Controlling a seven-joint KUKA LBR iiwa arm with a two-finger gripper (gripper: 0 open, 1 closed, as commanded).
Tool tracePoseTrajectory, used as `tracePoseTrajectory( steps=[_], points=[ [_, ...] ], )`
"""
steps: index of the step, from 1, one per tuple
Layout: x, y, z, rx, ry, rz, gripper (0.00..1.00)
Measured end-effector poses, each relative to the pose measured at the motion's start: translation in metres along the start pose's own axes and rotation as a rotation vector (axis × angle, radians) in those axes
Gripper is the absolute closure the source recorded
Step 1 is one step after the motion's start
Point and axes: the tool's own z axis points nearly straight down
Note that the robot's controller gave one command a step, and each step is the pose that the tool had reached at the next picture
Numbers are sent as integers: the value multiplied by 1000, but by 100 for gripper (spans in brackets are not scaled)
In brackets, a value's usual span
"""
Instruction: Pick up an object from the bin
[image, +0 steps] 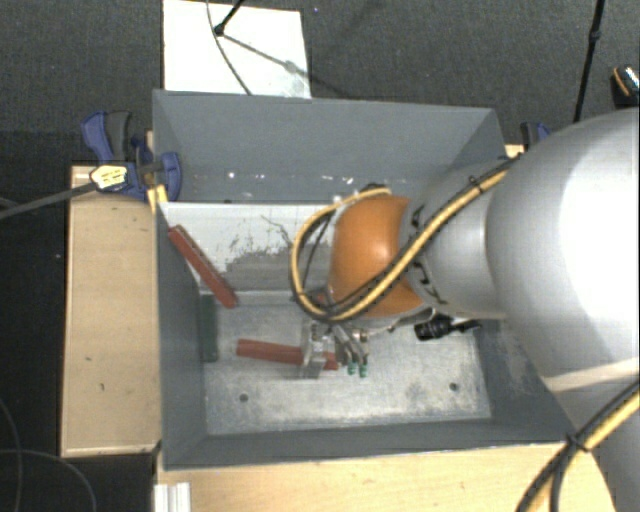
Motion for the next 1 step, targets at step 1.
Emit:
tracePoseTrajectory(
  steps=[1],
  points=[
    [-12,-3,-140,-2,-10,-105,100]
  ],
)
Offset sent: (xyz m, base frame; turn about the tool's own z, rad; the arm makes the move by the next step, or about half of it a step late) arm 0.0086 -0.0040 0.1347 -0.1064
